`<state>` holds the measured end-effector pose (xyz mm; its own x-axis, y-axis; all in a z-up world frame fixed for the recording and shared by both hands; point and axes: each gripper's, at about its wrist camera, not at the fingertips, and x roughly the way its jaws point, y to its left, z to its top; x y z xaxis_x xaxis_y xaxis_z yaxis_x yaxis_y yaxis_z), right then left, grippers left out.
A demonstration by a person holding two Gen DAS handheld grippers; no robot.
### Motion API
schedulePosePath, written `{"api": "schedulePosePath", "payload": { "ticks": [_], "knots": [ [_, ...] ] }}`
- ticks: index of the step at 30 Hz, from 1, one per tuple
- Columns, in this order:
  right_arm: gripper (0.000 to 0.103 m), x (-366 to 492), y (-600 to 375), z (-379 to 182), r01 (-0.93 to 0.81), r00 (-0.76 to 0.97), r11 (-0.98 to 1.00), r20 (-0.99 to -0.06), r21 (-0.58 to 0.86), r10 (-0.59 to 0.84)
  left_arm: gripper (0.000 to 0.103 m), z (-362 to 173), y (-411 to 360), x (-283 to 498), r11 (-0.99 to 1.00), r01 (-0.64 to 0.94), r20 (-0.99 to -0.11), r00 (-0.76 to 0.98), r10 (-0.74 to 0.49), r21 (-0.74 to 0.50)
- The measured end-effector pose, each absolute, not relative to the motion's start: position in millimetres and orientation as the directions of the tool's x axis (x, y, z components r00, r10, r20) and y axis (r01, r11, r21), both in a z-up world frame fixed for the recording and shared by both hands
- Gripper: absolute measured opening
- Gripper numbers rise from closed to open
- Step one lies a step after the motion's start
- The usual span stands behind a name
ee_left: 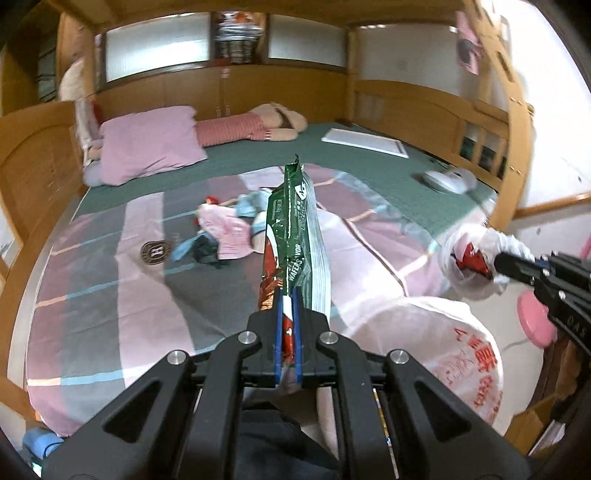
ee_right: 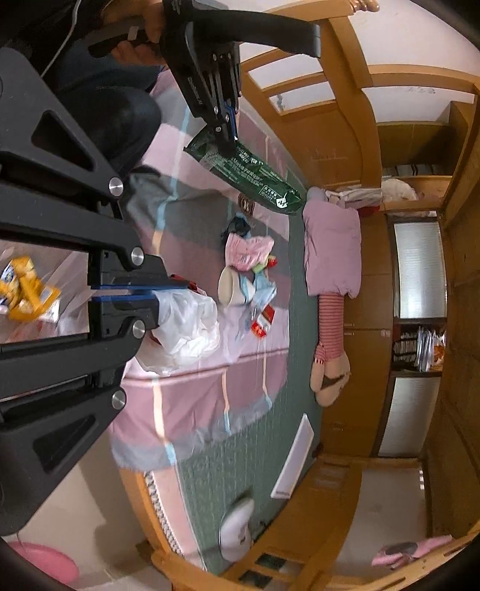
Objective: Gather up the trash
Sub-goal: 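Carry both items over the wastebasket and open both grippers to drop them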
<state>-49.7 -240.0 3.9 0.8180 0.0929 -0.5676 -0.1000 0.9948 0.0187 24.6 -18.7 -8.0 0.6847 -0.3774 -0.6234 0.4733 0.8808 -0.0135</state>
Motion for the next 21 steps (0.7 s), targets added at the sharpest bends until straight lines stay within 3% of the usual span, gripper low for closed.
{"api": "schedulePosePath", "payload": {
  "ticks": [8,21],
  "knots": [
    [0.003,-61.8,-262.2,-8.0,-0.057,0.785,0.998,-0.619,-0.004,0.042,0.006,-7.0,-33.9,13.0,0.843,0.538,-0.632,0.647,-0.428,-0.020],
    [0.003,-75.1,-275.3,-31.2,-0.065,0.723,0.997,-0.687,0.032,0.069,0.006,-20.9,-57.9,7.0,0.723,0.675,-0.668,0.471,-0.576,-0.148]
  ]
}}
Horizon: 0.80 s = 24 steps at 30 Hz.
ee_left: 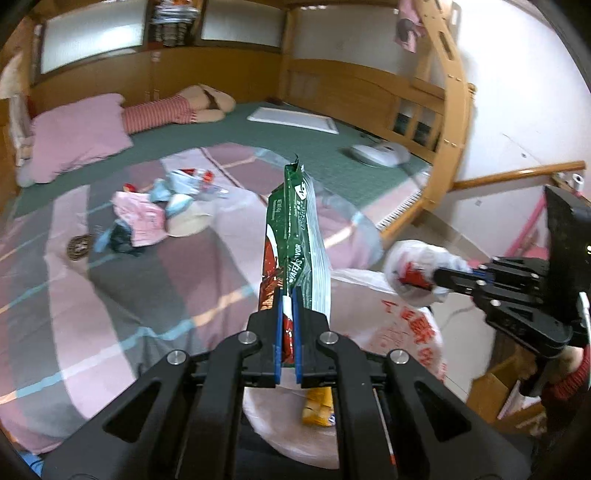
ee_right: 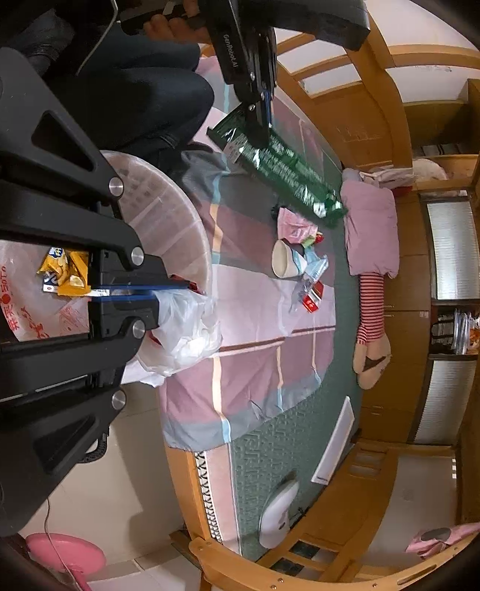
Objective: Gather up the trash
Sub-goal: 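Carry both items over the wastebasket and open both grippers to drop them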
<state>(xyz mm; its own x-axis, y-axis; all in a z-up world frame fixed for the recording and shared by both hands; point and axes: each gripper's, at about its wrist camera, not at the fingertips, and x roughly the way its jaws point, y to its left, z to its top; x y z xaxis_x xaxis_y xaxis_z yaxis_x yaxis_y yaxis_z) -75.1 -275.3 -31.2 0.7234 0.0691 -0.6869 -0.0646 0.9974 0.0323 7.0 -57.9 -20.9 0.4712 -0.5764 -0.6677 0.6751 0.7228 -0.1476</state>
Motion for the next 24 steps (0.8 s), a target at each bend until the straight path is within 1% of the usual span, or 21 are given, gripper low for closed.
{"api": "schedulePosePath", "payload": {
  "ticks": [4,12,14,15,16,18,21,23,24],
  "knots": [
    [0.003,-75.6,-271.7,-35.5,-0.092,0.712,0.995,-0.696,0.042,0.095,0.006,-28.7,-66.3,3.7,0.695,0.702,-0.683,0.432,-0.589,-0.155],
    [0.003,-75.4,-271.8,-39.3,-0.107,0.696,0.990,-0.705,0.086,0.137,0.007,-48.2,-75.5,4.9,0.648,0.731,-0.718,0.332,-0.611,-0.213],
    [0.004,-75.6,-270.2,-38.5,-0.109,0.698,0.991,-0.704,0.080,0.134,0.015,-52.0,-77.4,5.3,0.644,0.732,-0.725,0.317,-0.611,-0.223],
    [0.005,-76.5,-269.9,-37.6,-0.109,0.701,0.991,-0.701,0.079,0.133,0.031,-54.0,-77.6,6.0,0.642,0.731,-0.727,0.308,-0.614,-0.232],
    [0.005,-76.6,-271.1,-37.6,-0.109,0.702,0.991,-0.699,0.081,0.135,0.045,-53.9,-77.1,6.4,0.644,0.729,-0.725,0.312,-0.614,-0.231],
    [0.006,-76.2,-271.4,-37.2,-0.109,0.704,0.991,-0.697,0.082,0.135,0.051,-52.8,-75.7,6.6,0.643,0.731,-0.720,0.317,-0.617,-0.229],
    [0.012,-76.1,-271.8,-38.0,-0.108,0.703,0.990,-0.697,0.087,0.138,0.055,-50.4,-72.8,8.1,0.648,0.724,-0.713,0.323,-0.622,-0.238],
    [0.027,-77.1,-271.5,-37.3,-0.112,0.708,0.990,-0.692,0.087,0.140,0.056,-49.1,-70.5,9.8,0.657,0.715,-0.711,0.332,-0.620,-0.239],
    [0.031,-77.6,-270.7,-36.4,-0.114,0.711,0.990,-0.689,0.083,0.139,0.056,-49.0,-69.0,10.9,0.660,0.711,-0.710,0.335,-0.620,-0.241]
  ]
}}
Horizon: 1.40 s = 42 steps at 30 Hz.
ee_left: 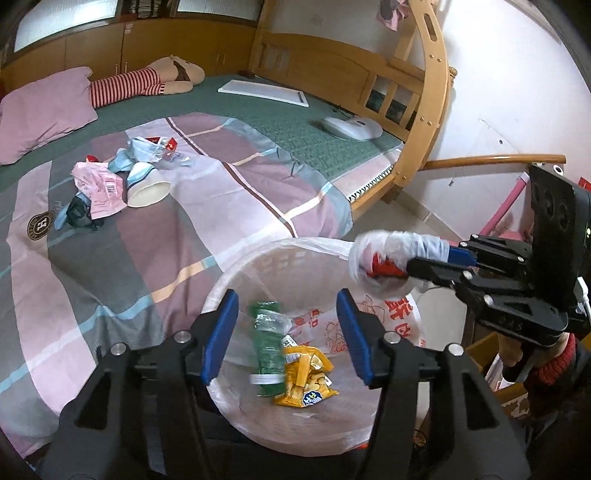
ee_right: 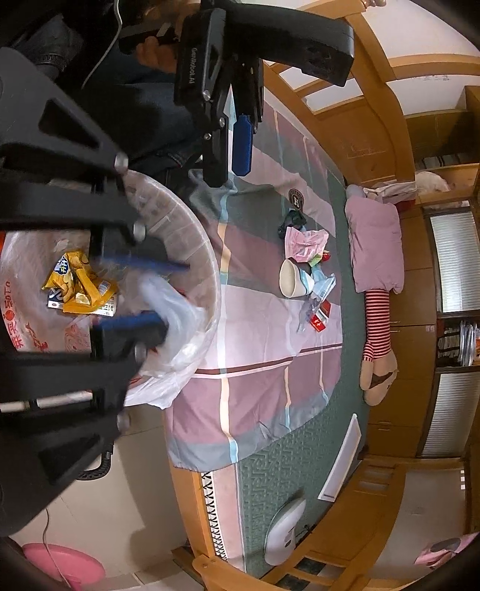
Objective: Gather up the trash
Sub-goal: 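Carry both items over the wastebasket and open both grippers to drop them, then grasp the dark green wrapper with the left gripper while the right grasps the pink wrapper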
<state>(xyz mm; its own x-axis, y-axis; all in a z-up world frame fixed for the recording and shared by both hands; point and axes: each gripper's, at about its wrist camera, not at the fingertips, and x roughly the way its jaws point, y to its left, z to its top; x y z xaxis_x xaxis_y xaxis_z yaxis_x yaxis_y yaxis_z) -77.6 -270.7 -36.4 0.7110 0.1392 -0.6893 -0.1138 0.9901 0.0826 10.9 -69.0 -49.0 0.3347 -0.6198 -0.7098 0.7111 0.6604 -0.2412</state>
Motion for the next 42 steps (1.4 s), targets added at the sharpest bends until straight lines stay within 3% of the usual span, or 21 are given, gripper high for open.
{"api": "schedulePosePath", "payload": {
  "ticks": [3,7,13,20,23,26,29,30,33,36,38,40,42],
  "knots": [
    [0.037,-78.4,-266.5,-35.2,-0.130,0.714,0.989,-0.685,0.071,0.143,0.056,-47.7,-65.1,15.1,0.672,0.697,-0.708,0.342,-0.618,-0.251],
    [0.057,-78.9,-264.7,-32.7,-0.127,0.727,0.990,-0.673,0.063,0.136,0.060,-47.1,-59.8,18.5,0.686,0.683,-0.706,0.355,-0.613,-0.252],
    [0.066,-67.5,-264.0,-31.0,-0.097,0.741,0.995,-0.665,0.039,0.099,0.070,-43.4,-43.2,34.0,0.757,0.627,-0.708,0.449,-0.545,-0.185],
    [0.067,4.4,-269.0,-44.8,0.046,0.747,0.993,-0.664,0.108,0.038,0.070,-49.6,46.9,114.5,0.921,0.297,-0.705,0.596,-0.385,-0.253],
    [0.067,46.9,-256.0,-53.5,0.045,0.748,0.995,-0.664,0.087,0.024,0.064,-56.4,70.1,143.1,0.946,0.213,-0.712,0.623,-0.325,-0.245],
    [0.067,88.0,-238.4,-62.5,0.011,0.739,0.995,-0.671,0.099,0.059,0.050,-67.8,79.1,185.1,0.946,0.196,-0.719,0.616,-0.323,-0.258],
    [0.067,123.9,-216.5,-70.0,-0.014,0.740,0.996,-0.669,0.092,0.072,0.049,-80.9,68.0,226.1,0.939,0.219,-0.723,0.599,-0.345,-0.266],
    [0.067,135.7,-208.6,-72.7,-0.016,0.745,0.996,-0.664,0.085,0.069,0.052,-86.9,62.4,240.1,0.934,0.231,-0.723,0.591,-0.358,-0.274],
    [0.067,165.2,-188.4,-83.9,-0.029,0.748,0.997,-0.660,0.072,0.070,0.080,-106.3,52.5,282.6,0.924,0.234,-0.729,0.568,-0.383,-0.303],
    [0.067,194.9,-170.6,-97.9,-0.037,0.742,0.998,-0.667,0.059,0.067,0.080,-130.4,51.2,320.0,0.909,0.214,-0.743,0.524,-0.416,-0.359],
    [0.067,210.5,-155.5,-108.0,-0.059,0.746,0.998,-0.663,0.034,0.067,0.073,-145.0,55.6,335.3,0.910,0.182,-0.767,0.491,-0.412,-0.372],
    [0.067,226.0,-138.0,-117.9,-0.092,0.747,0.996,-0.661,0.004,0.072,0.046,-163.9,60.4,351.3,0.889,0.169,-0.784,0.422,-0.456,-0.426],
    [0.067,243.7,-123.3,-127.4,-0.122,0.732,0.993,-0.675,0.006,0.094,0.037,-175.4,68.0,357.4,0.842,0.159,-0.752,0.387,-0.533,-0.515]
  ]
}}
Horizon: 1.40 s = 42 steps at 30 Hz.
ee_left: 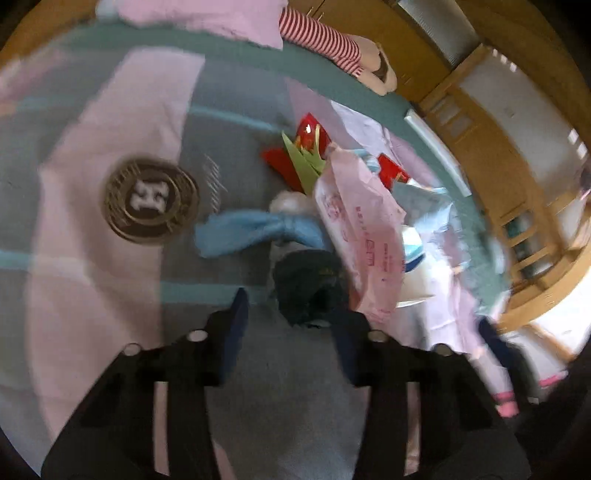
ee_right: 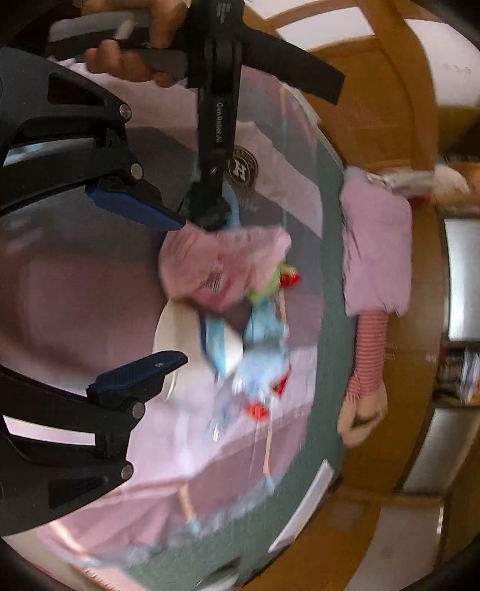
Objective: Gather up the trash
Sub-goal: 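Grasp the dark green wrapper with the left gripper while the right grasps the pink wrapper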
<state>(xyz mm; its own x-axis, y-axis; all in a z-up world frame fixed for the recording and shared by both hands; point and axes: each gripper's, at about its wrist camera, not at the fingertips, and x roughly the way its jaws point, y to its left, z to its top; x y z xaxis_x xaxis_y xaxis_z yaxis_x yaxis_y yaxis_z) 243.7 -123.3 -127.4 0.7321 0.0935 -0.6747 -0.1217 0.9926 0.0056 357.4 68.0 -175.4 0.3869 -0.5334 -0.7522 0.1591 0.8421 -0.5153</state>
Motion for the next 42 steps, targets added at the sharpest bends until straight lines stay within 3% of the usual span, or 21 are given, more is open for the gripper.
{"api": "schedulePosePath", "payload": {
  "ticks": [1,3,5,6,8,9,12,14,15,18,21,25,29,30,31,34,37,42],
  "knots": [
    [0.066,253.3,-117.1,-132.5,-0.120,0.728,0.993,-0.679,0.006,0.092,0.025,-176.8,73.1,358.1,0.821,0.148,-0.736,0.378,-0.562,-0.551],
    [0.058,270.2,-107.9,-142.3,-0.121,0.718,0.993,-0.689,0.013,0.096,0.011,-170.3,82.0,356.3,0.831,0.132,-0.746,0.382,-0.545,-0.540],
    [0.039,280.6,-101.9,-150.1,-0.129,0.704,0.991,-0.702,0.029,0.112,0.009,-155.9,97.7,350.8,0.869,0.108,-0.769,0.424,-0.479,-0.482],
    [0.034,287.1,-98.8,-156.2,-0.140,0.690,0.989,-0.714,0.037,0.124,0.009,-151.0,103.9,348.6,0.867,0.100,-0.761,0.436,-0.479,-0.488],
    [0.011,292.7,-95.9,-164.4,-0.149,0.666,0.987,-0.732,0.054,0.141,0.009,-141.9,118.7,343.5,0.837,0.088,-0.728,0.450,-0.517,-0.540],
    [0.006,293.3,-95.3,-167.4,-0.151,0.654,0.986,-0.741,0.068,0.151,0.009,-138.0,123.4,341.1,0.822,0.090,-0.713,0.450,-0.537,-0.562],
    [0.003,284.6,-90.5,-165.7,-0.160,0.651,0.984,-0.740,0.083,0.169,0.011,-131.1,124.5,337.5,0.848,0.102,-0.724,0.473,-0.501,-0.520],
    [0.003,271.9,-91.8,-160.0,-0.160,0.648,0.983,-0.742,0.089,0.173,0.040,-131.8,117.8,339.1,0.881,0.102,-0.749,0.487,-0.449,-0.462],
    [0.003,264.2,-95.1,-155.8,-0.151,0.647,0.984,-0.743,0.094,0.170,0.060,-134.1,114.7,340.3,0.893,0.100,-0.758,0.492,-0.428,-0.439],
    [0.002,233.3,-109.6,-139.7,-0.107,0.643,0.988,-0.750,0.113,0.155,0.070,-144.8,98.9,348.7,0.905,0.129,-0.777,0.472,-0.416,-0.406],
    [0.002,209.5,-122.7,-132.2,-0.072,0.638,0.990,-0.758,0.123,0.140,0.087,-158.3,85.7,353.3,0.915,0.165,-0.797,0.451,-0.402,-0.368],
    [0.003,184.6,-140.1,-129.2,-0.041,0.621,0.985,-0.769,0.165,0.154,0.092,-179.0,55.1,355.9,0.924,0.206,-0.833,0.404,-0.379,-0.321],
    [0.002,170.2,-145.4,-126.3,-0.031,0.621,0.986,-0.770,0.164,0.148,0.091,-187.5,39.4,351.7,0.951,0.224,-0.840,0.454,-0.296,-0.214],
    [0.002,168.4,-146.2,-125.4,-0.029,0.621,0.986,-0.770,0.164,0.147,0.085,-187.6,36.8,350.1,0.954,0.232,-0.836,0.470,-0.282,-0.191],
    [0.002,165.7,-148.2,-124.2,-0.028,0.621,0.986,-0.770,0.164,0.146,0.067,-187.3,33.5,349.0,0.956,0.240,-0.839,0.474,-0.268,-0.170],
    [0.002,160.6,-151.5,-120.7,-0.022,0.625,0.986,-0.767,0.168,0.145,0.056,-182.7,26.9,342.3,0.948,0.277,-0.834,0.477,-0.276,-0.155],
    [0.002,153.8,-155.4,-116.4,-0.022,0.632,0.984,-0.760,0.174,0.148,0.049,-172.1,27.0,331.8,0.947,0.279,-0.821,0.496,-0.282,-0.156],
    [0.002,138.8,-157.7,-99.0,-0.031,0.668,0.985,-0.730,0.169,0.146,0.049,-122.6,40.5,296.6,0.943,0.270,-0.739,0.592,-0.321,-0.193]
  ]
}}
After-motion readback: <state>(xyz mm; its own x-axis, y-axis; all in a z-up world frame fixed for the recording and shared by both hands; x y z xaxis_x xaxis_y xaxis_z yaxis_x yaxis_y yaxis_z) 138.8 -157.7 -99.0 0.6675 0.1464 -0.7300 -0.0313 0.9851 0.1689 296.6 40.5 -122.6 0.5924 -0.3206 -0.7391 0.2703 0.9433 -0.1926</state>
